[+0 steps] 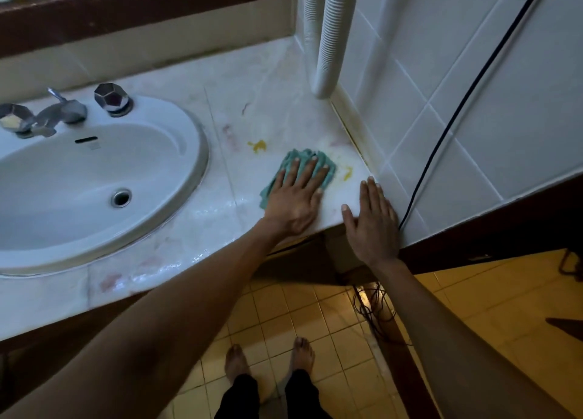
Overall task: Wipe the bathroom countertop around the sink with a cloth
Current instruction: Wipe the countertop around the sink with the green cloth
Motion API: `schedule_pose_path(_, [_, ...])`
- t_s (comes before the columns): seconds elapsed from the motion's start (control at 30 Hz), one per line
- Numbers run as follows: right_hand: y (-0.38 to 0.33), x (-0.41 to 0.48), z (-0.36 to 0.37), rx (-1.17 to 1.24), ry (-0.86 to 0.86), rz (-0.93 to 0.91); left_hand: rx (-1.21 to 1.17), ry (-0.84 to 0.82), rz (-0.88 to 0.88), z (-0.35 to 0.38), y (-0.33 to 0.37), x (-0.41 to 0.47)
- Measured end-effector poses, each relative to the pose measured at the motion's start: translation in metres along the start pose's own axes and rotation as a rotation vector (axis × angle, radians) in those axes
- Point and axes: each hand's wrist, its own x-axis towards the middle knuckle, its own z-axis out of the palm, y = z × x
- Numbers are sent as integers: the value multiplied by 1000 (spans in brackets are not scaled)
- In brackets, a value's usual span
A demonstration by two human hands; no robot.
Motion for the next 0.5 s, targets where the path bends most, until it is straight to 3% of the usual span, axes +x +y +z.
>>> schedule_pose_path(0.07, [1, -1, -1, 17, -10, 2, 65, -25, 160, -4, -29, -22])
schedule_pose_path(0.13, [0, -2, 0, 39, -6, 7, 105, -27, 182, -13, -59, -30])
schedule_pose_path(0.23, [2, -5, -2, 36, -20, -9, 76, 22, -47, -21, -66, -2])
schedule_pose_path(0.33, [6, -5, -3, 24, -24, -39, 0, 22, -212, -16, -24, 44])
schedule_pose_path(0.4, [9, -8, -2, 20, -33, -40, 2, -7, -155, -7, 14, 62])
schedule_pose_path(0.5, [12, -10, -3, 43, -49, -47, 66, -59, 79, 1, 31, 51])
